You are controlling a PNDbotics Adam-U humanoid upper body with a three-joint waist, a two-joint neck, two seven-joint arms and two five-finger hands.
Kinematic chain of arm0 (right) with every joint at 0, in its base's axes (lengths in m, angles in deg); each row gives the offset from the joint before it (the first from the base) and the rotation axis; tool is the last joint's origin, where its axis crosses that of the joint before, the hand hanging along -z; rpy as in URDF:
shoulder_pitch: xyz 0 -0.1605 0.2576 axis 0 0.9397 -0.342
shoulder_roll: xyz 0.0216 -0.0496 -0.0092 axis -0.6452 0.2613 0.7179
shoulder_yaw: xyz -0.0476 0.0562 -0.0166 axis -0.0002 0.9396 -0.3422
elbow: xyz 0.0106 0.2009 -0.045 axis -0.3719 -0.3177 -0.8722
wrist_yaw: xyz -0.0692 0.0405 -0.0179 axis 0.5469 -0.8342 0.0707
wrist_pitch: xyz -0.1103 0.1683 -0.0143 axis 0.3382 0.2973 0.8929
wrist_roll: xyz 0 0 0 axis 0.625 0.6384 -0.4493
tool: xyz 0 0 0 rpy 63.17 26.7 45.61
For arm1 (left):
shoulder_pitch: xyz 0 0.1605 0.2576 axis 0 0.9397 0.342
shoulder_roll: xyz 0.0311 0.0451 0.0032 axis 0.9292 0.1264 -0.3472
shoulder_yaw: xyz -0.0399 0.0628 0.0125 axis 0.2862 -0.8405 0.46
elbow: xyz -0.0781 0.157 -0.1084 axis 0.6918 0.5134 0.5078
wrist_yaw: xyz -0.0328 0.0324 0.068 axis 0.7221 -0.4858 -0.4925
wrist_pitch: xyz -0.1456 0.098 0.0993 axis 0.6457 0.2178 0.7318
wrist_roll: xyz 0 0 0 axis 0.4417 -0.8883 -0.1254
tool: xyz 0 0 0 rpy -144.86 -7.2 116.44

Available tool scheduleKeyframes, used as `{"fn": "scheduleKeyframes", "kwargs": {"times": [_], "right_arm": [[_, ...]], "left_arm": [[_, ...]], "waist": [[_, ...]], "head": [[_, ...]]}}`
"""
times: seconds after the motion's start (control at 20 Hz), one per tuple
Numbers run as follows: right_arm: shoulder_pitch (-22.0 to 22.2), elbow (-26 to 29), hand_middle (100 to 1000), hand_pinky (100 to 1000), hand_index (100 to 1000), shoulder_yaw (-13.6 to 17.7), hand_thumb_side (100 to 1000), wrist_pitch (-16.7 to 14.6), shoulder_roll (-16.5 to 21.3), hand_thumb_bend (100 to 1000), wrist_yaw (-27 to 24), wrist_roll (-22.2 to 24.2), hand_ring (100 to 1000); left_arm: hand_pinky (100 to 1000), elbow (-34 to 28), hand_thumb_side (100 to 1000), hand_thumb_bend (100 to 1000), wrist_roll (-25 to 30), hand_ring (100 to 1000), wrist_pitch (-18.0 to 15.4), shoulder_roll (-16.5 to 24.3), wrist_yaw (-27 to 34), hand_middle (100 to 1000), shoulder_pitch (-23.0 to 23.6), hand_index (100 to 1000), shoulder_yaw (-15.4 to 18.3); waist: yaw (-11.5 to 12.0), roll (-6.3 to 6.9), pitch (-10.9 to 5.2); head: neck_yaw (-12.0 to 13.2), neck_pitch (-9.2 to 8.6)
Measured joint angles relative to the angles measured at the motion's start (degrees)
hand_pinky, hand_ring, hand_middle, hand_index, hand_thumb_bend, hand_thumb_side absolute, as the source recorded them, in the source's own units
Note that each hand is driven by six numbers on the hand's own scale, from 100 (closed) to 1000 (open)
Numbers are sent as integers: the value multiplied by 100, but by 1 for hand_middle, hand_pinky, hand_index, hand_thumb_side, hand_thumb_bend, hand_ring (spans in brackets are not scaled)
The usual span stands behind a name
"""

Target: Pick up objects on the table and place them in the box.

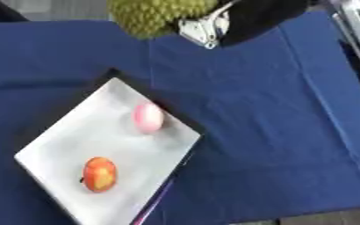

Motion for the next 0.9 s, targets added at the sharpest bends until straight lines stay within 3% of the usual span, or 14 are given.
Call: {"fn": "scheduleKeyframes", "kwargs": {"times": [0.4,0.9], "right_arm": [[434,3,572,802,646,-468,124,44,-480,100,532,578,674],[648,3,581,806,654,-940,131,216,-950,100,1139,1169,683]], "left_arm": [[815,199,559,427,106,763,-248,725,438,674,-82,795,-1],[816,263,556,429,93,765,-312,974,553,675,-307,795,-38]], "waist": [[68,-2,-13],[136,-3,-13]], "head": [[-115,18],[-250,20]]}}
